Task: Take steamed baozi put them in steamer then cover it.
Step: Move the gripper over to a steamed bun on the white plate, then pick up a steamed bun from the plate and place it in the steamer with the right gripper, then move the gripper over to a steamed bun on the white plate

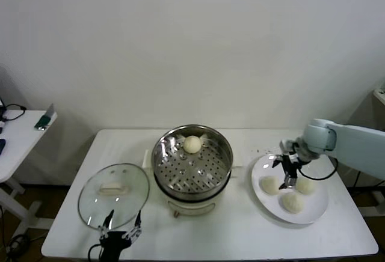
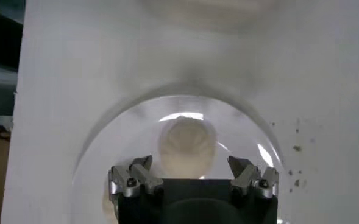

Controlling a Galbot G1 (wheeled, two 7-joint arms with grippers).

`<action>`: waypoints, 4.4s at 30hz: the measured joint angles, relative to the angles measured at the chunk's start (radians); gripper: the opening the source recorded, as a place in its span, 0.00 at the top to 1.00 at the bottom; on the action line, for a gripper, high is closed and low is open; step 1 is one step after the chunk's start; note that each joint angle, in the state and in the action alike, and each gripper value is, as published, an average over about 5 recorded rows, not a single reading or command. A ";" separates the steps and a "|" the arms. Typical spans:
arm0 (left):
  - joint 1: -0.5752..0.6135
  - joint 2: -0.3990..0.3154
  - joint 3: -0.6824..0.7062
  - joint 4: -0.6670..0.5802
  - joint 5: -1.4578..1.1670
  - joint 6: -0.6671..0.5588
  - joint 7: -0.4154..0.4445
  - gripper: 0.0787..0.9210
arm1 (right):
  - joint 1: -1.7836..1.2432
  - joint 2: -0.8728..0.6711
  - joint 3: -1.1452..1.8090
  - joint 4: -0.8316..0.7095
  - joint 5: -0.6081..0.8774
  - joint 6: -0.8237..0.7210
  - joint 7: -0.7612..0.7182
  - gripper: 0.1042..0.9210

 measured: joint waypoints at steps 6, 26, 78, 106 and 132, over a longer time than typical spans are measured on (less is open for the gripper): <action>0.001 0.000 0.000 0.001 0.000 0.000 0.000 0.12 | -0.070 0.015 0.055 -0.032 -0.023 -0.018 0.013 0.12; 0.005 0.000 0.001 -0.004 0.004 0.003 -0.003 0.12 | -0.143 0.071 0.129 -0.089 -0.071 -0.029 0.017 0.36; 0.017 0.005 0.002 -0.033 0.013 0.004 -0.007 0.12 | 0.324 0.692 -0.081 0.019 0.449 -0.183 0.121 0.37; 0.012 0.004 0.010 -0.031 0.025 0.014 -0.004 0.12 | 0.372 0.587 -0.089 0.032 0.428 -0.111 0.051 0.12; 0.012 0.013 0.010 -0.028 0.046 0.015 -0.001 0.12 | 0.317 -0.100 -0.226 0.187 -0.010 0.039 -0.119 0.12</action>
